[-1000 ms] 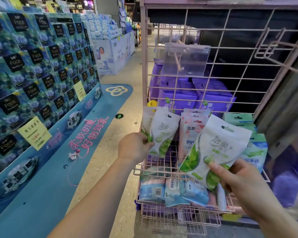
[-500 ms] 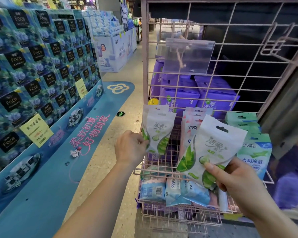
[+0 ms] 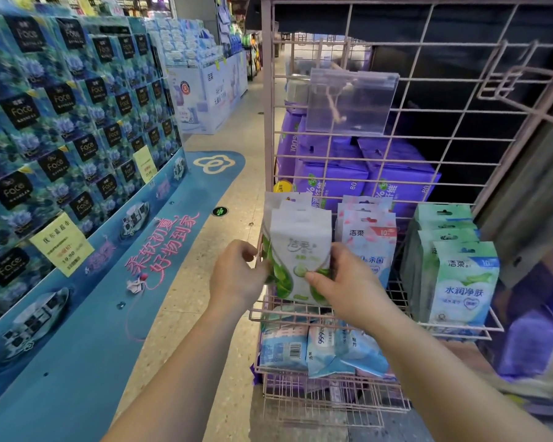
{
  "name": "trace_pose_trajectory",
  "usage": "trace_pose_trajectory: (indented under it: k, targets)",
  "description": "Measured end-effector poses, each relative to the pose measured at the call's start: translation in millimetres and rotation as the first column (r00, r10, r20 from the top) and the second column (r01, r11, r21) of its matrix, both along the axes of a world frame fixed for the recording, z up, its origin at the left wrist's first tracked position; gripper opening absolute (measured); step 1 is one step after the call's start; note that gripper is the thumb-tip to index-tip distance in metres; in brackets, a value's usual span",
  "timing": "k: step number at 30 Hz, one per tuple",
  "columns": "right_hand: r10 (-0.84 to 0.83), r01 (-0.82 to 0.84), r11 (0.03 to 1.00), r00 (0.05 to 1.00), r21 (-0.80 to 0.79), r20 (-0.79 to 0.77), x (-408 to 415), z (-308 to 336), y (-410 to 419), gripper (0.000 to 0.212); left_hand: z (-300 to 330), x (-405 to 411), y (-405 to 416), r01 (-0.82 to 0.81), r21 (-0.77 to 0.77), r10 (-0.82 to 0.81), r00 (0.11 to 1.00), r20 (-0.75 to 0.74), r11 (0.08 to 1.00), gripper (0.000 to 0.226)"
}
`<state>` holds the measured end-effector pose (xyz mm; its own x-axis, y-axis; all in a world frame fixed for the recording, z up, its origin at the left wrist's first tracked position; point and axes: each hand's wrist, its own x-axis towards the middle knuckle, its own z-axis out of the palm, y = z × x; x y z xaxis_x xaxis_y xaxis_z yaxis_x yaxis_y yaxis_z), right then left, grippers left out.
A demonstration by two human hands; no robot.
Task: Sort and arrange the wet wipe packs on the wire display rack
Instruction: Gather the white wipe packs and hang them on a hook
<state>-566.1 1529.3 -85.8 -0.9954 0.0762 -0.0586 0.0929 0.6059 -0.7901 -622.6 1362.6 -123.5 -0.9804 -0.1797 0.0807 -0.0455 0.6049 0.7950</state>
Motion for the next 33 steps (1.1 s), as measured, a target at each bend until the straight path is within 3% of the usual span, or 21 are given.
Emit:
trace_pose_trajectory:
  k: [2, 4, 7, 10, 13, 17, 21, 23, 26, 30, 33]
  targets:
    - [-0.02, 0.019, 1.0, 0.999, 0.024, 0.033, -5.2, -5.4, -7.2, 0.025, 2.4, 5.7, -8.7, 0.043, 0.153, -0.038, 0.999, -0.036, 0.987, 0.017]
    - [-0.066, 0.063, 0.997, 0.995, 0.05, 0.07, -9.7, -13.1, -12.7, 0.036, 7.8, 11.7, -14.6, 0.162, 0.192, -0.158, 0.987, -0.038, 0.968, 0.031]
    - [-0.109, 0.099, 0.992, 0.984, 0.078, 0.142, -18.7, -21.6, -18.9, 0.045, 15.4, 13.4, -14.6, 0.371, 0.005, -0.371, 0.928, 0.019, 0.928, 0.044]
    - [-0.122, 0.123, 0.992, 0.98, 0.006, 0.158, -27.3, -21.7, -22.1, 0.041, 12.5, 5.3, -13.1, 0.447, -0.276, -0.439, 0.894, 0.093, 0.851, 0.062]
    - [-0.138, 0.139, 0.99, 0.986, -0.006, 0.09, -27.3, -22.1, -24.7, 0.046, -0.8, -2.5, -13.2, 0.37, -0.404, -0.36, 0.927, 0.103, 0.837, 0.064]
    - [-0.211, 0.208, 0.977, 0.974, -0.046, -0.08, -19.9, -27.5, -30.2, 0.05, -5.4, -8.2, -11.9, 0.188, -0.404, -0.266, 0.953, -0.145, 0.895, 0.044]
    - [-0.184, 0.185, 0.982, 0.983, -0.027, 0.027, -25.3, -26.1, -30.2, 0.047, 0.1, -12.8, -8.6, 0.201, -0.527, -0.291, 0.952, -0.092, 0.826, 0.033]
    - [-0.174, 0.175, 0.984, 0.984, -0.034, 0.023, -26.6, -24.1, -29.8, 0.052, 0.6, -11.5, -5.4, 0.191, -0.602, -0.315, 0.943, -0.107, 0.775, 0.047]
    - [-0.157, 0.153, 0.985, 0.986, -0.08, -0.047, -26.6, -21.7, -30.6, 0.068, 0.9, -9.4, -2.9, 0.16, -0.613, -0.324, 0.931, -0.166, 0.774, 0.078]
    - [-0.144, 0.137, 0.988, 0.985, -0.076, -0.093, -28.2, -19.0, -29.1, 0.075, -1.1, -16.7, -7.0, 0.083, -0.566, -0.266, 0.932, -0.248, 0.82, 0.062]
    - [-0.108, 0.107, 0.992, 0.994, -0.068, -0.008, -31.4, -19.9, -28.1, 0.073, -6.2, -18.0, -9.2, 0.032, -0.608, -0.243, 0.932, -0.269, 0.794, 0.056]
